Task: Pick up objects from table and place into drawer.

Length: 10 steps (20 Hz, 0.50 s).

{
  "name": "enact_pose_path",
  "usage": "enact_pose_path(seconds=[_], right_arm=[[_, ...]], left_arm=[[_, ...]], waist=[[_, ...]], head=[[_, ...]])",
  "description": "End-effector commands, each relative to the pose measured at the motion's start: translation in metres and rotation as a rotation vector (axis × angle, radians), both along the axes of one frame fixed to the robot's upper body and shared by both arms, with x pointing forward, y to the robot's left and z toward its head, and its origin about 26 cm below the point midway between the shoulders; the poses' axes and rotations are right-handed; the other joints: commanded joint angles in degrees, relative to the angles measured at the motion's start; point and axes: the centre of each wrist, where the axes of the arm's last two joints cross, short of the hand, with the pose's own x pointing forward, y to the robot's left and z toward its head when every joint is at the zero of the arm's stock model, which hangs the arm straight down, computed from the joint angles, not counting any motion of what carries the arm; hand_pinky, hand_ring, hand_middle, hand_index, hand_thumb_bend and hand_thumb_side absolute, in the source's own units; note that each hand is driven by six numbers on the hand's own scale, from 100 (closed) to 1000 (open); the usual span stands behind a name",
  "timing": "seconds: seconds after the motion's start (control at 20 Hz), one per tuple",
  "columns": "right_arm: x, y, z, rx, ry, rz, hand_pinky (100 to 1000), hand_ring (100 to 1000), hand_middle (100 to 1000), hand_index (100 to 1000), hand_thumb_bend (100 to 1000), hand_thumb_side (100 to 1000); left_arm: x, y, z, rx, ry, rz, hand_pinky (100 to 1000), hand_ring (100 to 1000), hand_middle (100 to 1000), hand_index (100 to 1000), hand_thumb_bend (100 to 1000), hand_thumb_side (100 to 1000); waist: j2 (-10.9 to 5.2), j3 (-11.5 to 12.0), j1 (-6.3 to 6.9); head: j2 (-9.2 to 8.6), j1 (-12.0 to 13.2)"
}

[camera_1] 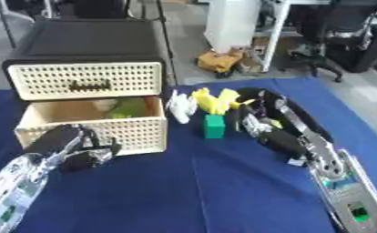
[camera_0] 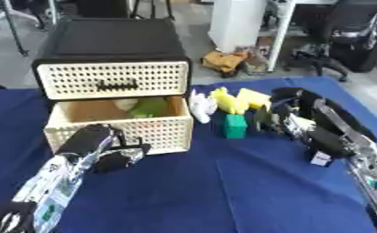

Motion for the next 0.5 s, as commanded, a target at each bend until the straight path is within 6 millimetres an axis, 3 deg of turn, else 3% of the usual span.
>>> enact_pose_path(seconds=[0.05, 0.5], right_arm=[[0.001, -0.007, 0.009, -0.019, -0.027, -0.015, 610, 721, 752, 881, 100, 677], [0.000, -0.008, 0.008, -0.021, -0.024, -0.018, 610, 722, 752, 880, 100, 677]], left_arm=[[-0.009, -0.005, 0.010, -0.025, -0.021, -0.032, 100, 100, 100, 622, 473, 1000], [-0.035, -0.002, 0.012, -0.078, -0.014, -0.068, 100, 100, 100, 643, 461, 1000]], waist=[[-0.80, 0.05, 0.21], [-1.08, 0.39, 0.50]], head=[[0.10, -0.37], [0.29, -0.70]])
